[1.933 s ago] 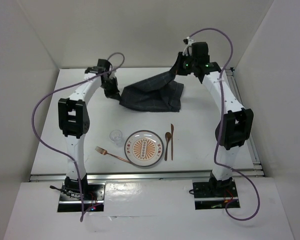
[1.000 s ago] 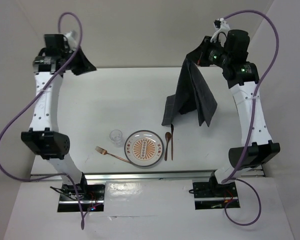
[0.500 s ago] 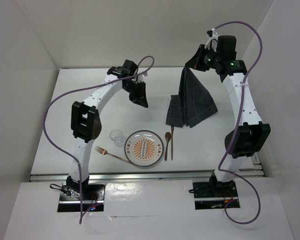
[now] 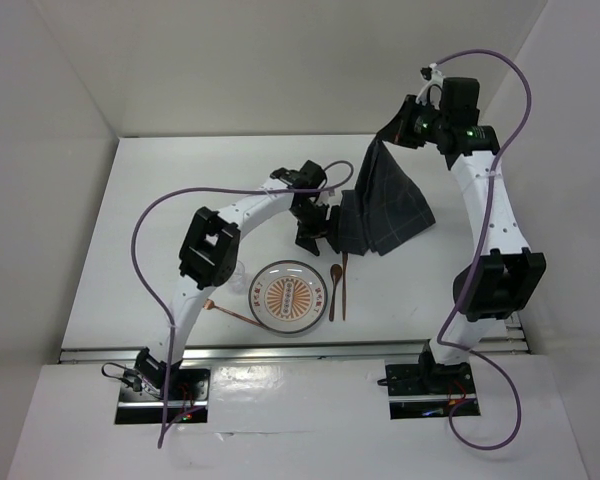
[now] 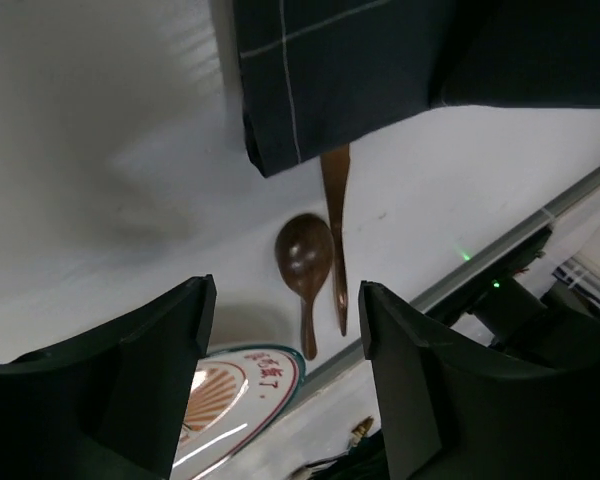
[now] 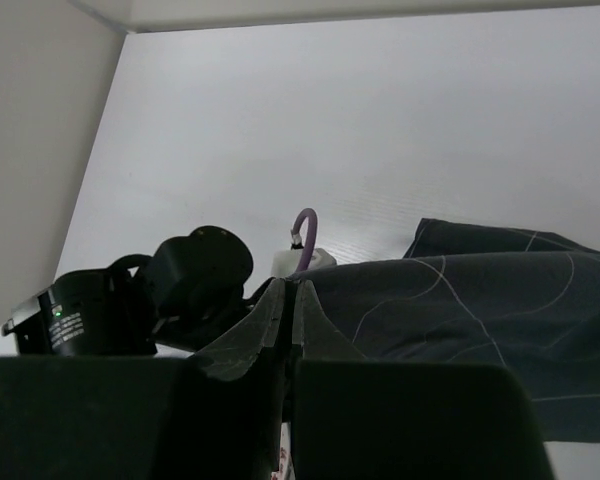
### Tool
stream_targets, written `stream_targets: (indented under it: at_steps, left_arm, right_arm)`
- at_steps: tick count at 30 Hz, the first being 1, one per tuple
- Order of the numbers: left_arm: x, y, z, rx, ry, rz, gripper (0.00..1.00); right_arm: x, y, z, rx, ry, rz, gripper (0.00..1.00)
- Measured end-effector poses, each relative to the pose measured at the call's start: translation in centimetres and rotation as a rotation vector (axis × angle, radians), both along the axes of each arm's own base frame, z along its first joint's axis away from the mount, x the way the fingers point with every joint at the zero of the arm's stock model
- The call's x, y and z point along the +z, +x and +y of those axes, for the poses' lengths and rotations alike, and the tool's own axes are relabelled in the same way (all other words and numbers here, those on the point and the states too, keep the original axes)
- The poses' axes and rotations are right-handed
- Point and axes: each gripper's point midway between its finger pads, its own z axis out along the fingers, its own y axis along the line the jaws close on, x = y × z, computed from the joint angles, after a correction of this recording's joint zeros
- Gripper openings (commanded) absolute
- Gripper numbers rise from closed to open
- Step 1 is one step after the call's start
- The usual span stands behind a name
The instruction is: Set the dinner table for one person
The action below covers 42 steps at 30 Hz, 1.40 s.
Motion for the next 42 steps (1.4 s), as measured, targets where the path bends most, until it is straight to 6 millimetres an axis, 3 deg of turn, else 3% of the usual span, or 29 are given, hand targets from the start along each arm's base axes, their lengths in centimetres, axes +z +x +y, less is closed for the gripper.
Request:
stream_targets:
  at_steps: [4, 8, 13, 16, 20, 23, 29, 32, 36, 38, 42]
  left_arm:
    - [-1.7, 0.1, -0.8, 0.041, 0.033, 0.006, 0.6]
    - [-3.2, 0.7, -1.1, 0.088, 0.068, 0.004, 0.59]
    - [-3.3, 2.0, -1.6, 0.139, 0.082, -0.02, 0.6]
    - [-3.3, 2.7, -2.1, 0.164, 0.078, -0.03, 0.53]
    - [-3.8, 3.0, -2.4, 0.184, 0.08, -0.029, 0.3]
    - [-4.1, 3.1, -2.6, 0.194, 0.08, -0.024, 0.0]
    - [-3.7, 3.9, -2.5, 0.216, 0.055, -0.018, 0.0]
    - [-3.4, 5.4, -1.3, 0.248, 0.049, -0.029, 0.0]
    - [-1.9, 8.8, 2.1, 0.33, 0.031, -0.055, 0.0]
    - [0.3, 11.0, 4.4, 0.383, 0.001, -0.083, 0.0]
    - [7.4, 15.2, 9.6, 0.494, -0.104, -0.19, 0.0]
  right_arm:
    - [0.0, -0.6, -0.9, -0.009, 0.004, 0.002, 0.0]
    - [0.8, -0.9, -2.0, -0.022, 0.009, -0.015, 0.0]
    - [1.3, -1.6, -2.9, -0.031, 0.011, -0.028, 0.0]
    - [1.0, -2.0, -3.0, -0.027, 0.013, -0.022, 0.0]
    - [0.4, -2.3, -2.7, -0.01, 0.023, -0.004, 0.0]
    - [-0.1, -2.4, -2.5, -0.003, 0.027, 0.007, 0.0]
    - [0.0, -2.6, -2.5, 0.001, 0.029, 0.006, 0.0]
    - [0.4, -2.8, -2.5, -0.001, 0.027, -0.004, 0.0]
    - [1.0, -3.4, -2.5, -0.001, 0.026, -0.02, 0.0]
    - [1.2, -3.6, -2.6, -0.008, 0.022, -0.026, 0.0]
    - [2.1, -3.3, -3.0, -0.033, 0.014, -0.045, 0.0]
